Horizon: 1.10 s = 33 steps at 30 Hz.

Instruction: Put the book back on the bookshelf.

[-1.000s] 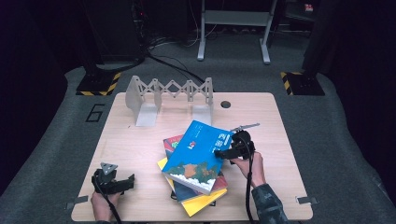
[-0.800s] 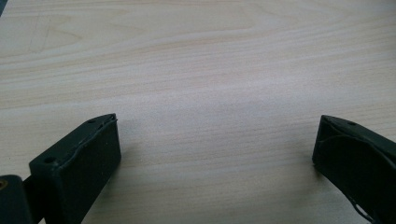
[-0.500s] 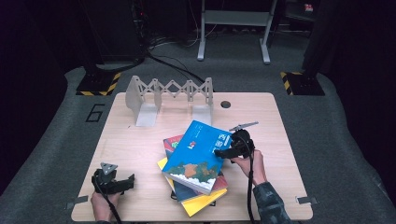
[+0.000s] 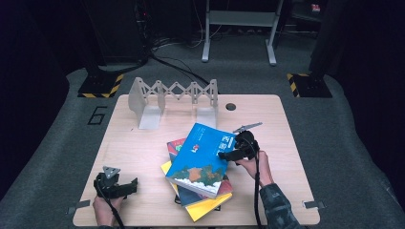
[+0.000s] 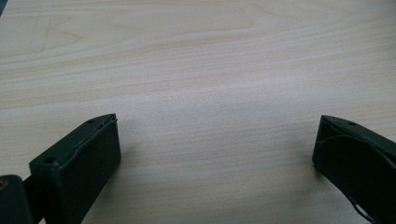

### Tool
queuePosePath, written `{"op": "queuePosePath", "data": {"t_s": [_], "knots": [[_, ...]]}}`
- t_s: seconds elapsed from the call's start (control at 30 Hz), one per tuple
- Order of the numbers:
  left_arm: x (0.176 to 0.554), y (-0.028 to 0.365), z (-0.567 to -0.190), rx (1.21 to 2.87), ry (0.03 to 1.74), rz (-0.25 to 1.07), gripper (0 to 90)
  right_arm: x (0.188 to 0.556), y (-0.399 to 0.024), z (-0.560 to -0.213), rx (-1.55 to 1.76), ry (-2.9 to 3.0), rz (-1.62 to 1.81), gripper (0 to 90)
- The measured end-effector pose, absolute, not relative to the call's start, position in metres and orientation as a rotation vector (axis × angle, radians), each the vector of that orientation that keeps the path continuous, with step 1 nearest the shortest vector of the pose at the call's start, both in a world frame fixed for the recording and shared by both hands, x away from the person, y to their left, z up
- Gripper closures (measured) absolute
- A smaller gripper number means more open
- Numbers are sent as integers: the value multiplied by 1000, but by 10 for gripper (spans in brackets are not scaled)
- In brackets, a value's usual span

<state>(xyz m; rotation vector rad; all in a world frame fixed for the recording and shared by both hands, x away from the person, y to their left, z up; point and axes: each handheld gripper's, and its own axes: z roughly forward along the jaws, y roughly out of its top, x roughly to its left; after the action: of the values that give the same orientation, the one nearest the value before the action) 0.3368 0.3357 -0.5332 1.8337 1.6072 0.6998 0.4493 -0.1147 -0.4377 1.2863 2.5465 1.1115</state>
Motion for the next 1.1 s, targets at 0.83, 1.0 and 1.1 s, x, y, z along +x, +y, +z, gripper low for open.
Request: {"op": "queuePosePath", "data": {"t_s": [0.83, 1.0, 1.1], "knots": [[337, 336, -533, 1834, 1605, 701, 8, 460, -99, -430, 1072, 2642, 1052, 150], [337, 336, -533, 1834, 1604, 701, 8, 458, -102, -430, 1141, 2609, 1062, 134], [337, 336, -533, 1835, 1604, 701, 8, 456, -113, -435, 1279, 2568, 1139, 112]]}}
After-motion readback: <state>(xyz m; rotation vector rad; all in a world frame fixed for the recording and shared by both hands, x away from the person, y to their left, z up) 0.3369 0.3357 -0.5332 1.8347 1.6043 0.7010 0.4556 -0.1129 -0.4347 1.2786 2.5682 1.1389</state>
